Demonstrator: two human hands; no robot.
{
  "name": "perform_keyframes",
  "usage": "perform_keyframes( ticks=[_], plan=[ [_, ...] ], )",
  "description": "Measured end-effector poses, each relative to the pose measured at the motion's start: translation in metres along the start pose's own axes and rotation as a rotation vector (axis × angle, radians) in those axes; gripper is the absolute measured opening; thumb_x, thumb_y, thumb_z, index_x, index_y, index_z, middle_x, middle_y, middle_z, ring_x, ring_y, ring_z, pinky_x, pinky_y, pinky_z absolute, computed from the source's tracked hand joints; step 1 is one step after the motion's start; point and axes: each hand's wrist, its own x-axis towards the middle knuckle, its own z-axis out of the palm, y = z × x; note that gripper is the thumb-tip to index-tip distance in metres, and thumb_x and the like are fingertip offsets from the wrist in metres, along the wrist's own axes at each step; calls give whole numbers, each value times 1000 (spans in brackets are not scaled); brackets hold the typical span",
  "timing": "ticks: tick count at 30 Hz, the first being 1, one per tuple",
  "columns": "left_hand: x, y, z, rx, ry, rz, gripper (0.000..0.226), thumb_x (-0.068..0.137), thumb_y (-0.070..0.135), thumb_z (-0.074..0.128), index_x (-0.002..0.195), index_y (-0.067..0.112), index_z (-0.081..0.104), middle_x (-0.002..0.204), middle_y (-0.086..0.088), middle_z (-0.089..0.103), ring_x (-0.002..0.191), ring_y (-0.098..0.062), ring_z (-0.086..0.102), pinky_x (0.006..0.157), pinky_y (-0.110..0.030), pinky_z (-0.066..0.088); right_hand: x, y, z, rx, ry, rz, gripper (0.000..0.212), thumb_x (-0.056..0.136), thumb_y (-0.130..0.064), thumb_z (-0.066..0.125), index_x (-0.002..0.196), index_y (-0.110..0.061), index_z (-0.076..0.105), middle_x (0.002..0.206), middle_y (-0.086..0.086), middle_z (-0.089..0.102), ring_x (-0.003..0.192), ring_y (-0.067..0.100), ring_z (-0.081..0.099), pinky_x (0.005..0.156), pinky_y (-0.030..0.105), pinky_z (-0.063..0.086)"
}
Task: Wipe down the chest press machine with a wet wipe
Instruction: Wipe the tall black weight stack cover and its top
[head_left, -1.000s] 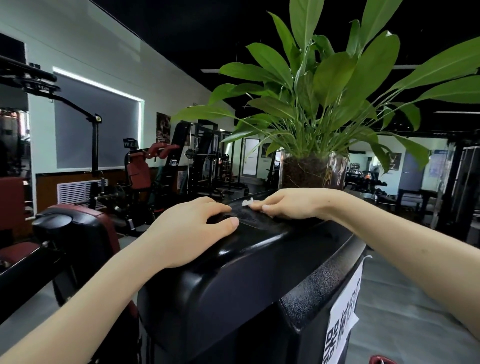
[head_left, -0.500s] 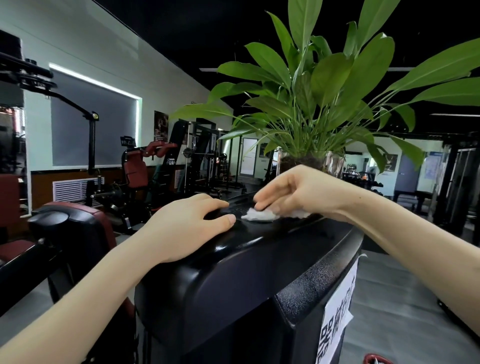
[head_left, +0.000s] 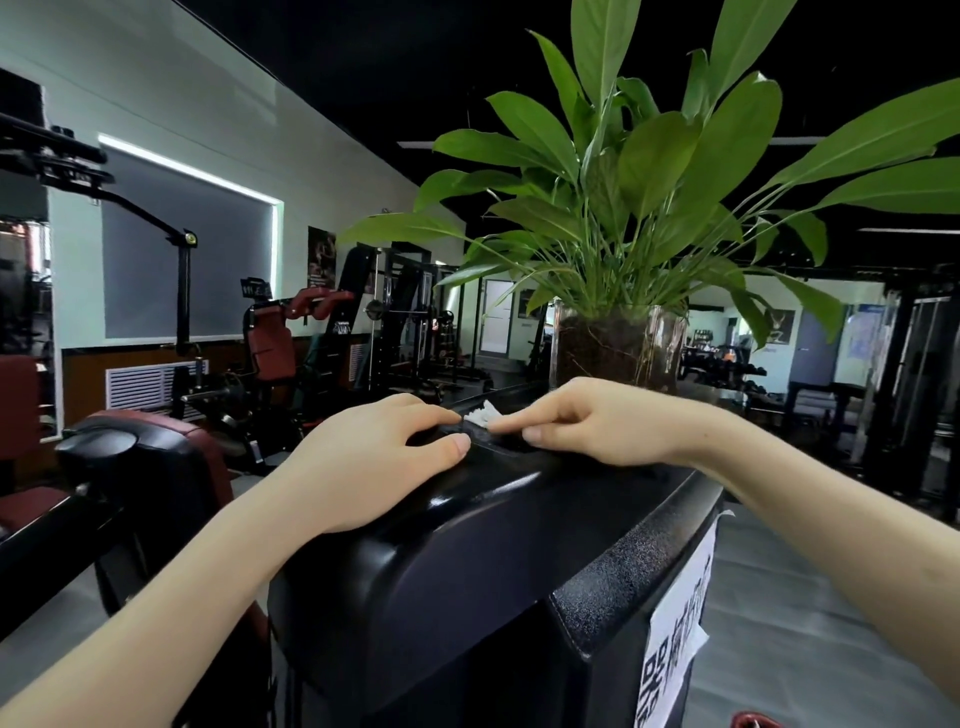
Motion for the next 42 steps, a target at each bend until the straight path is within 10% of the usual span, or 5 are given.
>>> perform_keyframes(
  ticks=[13,23,27,36,42],
  plan=[
    [1,-1,1,-11,0,13,44,89,58,36,127,42,52,126,27,46,120,-2,43,98,-22,33,59,62,-9,-79,-37,410,54,93,8,32,141,-13,44,153,-2,31,140,17,29,116,27,21],
    [-1,1,-1,-18,40,-5,48,88,57,41,134,40,44,137,20,44,127,-8,41,102,-27,33,50,26,-1,327,1,206,65,86,22,33,141,-10,41,141,2,47,127,10,47,89,15,44],
    [-1,-1,1,-35,87,-61,48,88,53,45,134,41,42,134,16,47,124,-10,44,97,-27,36,46,30,-5,174,134,293,55,91,0,51,142,-17,40,123,3,61,113,12,56,102,24,36],
    [7,-10,5,-130,126,-171,50,89,20,49,135,36,39,127,15,52,115,-12,50,94,-32,40,57,-15,10,-79,70,252,70,84,16,31,149,-9,23,153,8,30,139,20,33,110,23,28],
    [9,-12,7,-229,141,-195,51,86,9,49,132,32,44,120,9,57,110,-16,53,95,-38,43,21,-37,17,327,-45,81,70,85,25,29,148,-5,24,148,10,38,137,10,35,96,7,32]
  ],
)
